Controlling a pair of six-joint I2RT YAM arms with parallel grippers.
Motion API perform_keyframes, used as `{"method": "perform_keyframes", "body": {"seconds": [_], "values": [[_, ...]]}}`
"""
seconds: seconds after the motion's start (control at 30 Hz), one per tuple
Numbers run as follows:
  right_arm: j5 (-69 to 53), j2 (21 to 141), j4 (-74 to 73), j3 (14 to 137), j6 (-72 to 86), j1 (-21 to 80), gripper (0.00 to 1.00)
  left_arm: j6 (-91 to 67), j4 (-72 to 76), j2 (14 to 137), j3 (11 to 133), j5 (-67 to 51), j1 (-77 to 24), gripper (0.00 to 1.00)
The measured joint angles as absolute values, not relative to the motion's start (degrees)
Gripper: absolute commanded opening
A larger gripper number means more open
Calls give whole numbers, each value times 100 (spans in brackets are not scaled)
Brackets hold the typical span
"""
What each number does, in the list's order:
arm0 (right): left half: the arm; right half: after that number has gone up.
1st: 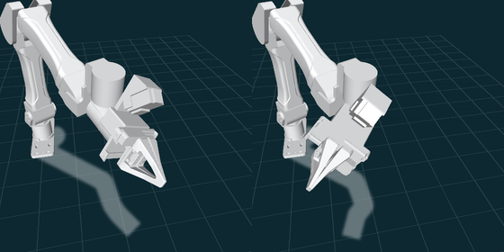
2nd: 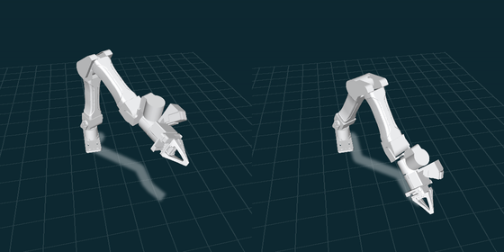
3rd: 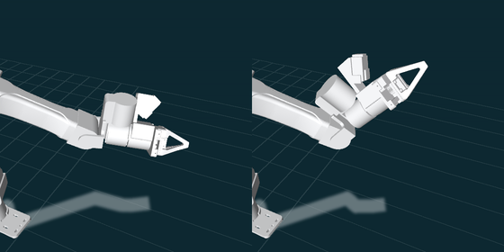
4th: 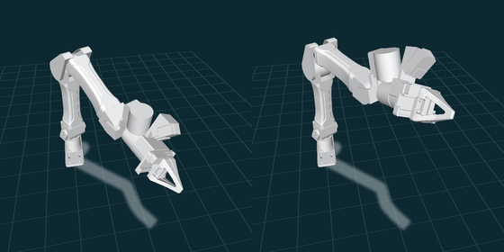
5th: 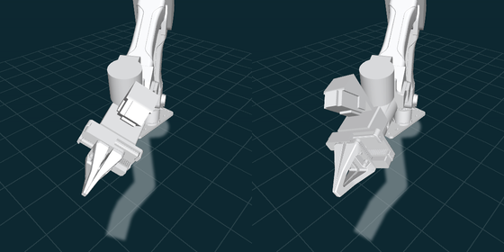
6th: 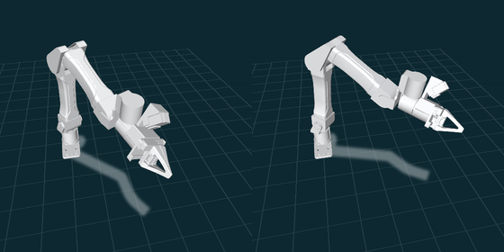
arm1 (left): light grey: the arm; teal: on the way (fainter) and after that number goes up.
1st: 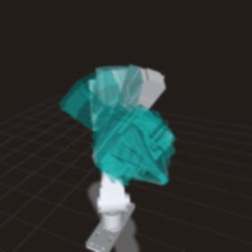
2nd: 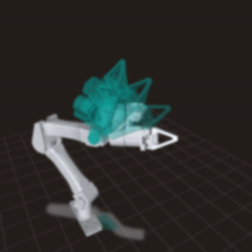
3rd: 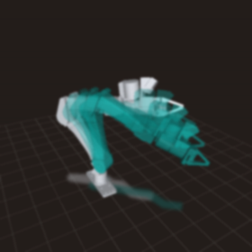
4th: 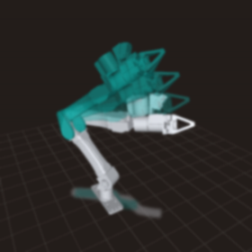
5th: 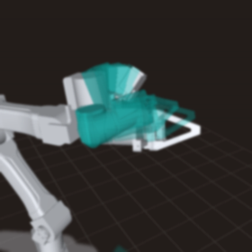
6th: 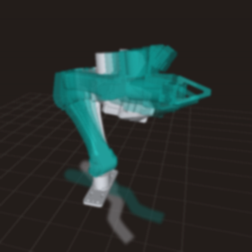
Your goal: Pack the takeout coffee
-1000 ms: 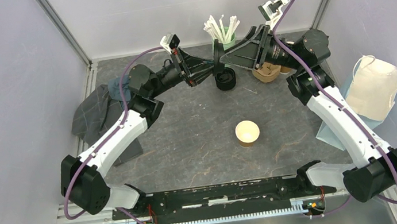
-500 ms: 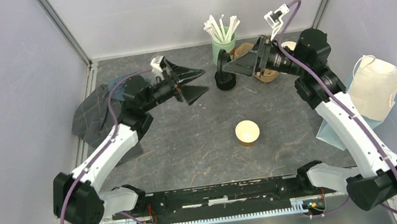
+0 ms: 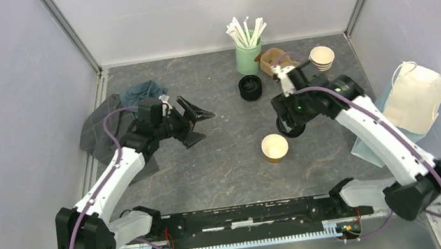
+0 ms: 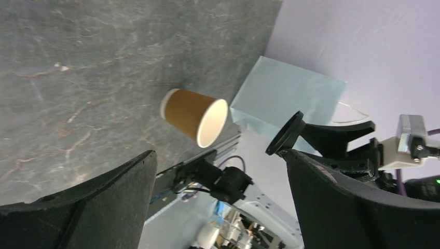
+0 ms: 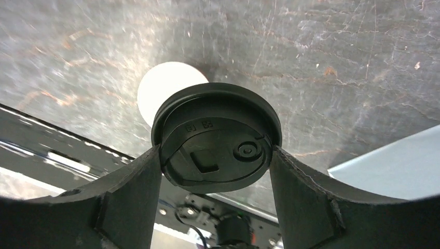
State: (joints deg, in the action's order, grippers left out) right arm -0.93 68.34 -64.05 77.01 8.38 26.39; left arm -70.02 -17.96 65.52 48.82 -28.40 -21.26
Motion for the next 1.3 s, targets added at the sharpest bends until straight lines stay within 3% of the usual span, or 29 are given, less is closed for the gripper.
{"method": "perform_keyframes", "body": {"seconds": [0.33, 1.3], "values": [[816, 7625, -6696, 7452, 965, 4198, 64, -6801, -1553, 6340, 3948, -2530, -2497, 100], [1022, 8449, -6045, 7131, 1068, 4536, 67, -6611, -1505, 6475, 4016, -2558, -2512, 100]]}}
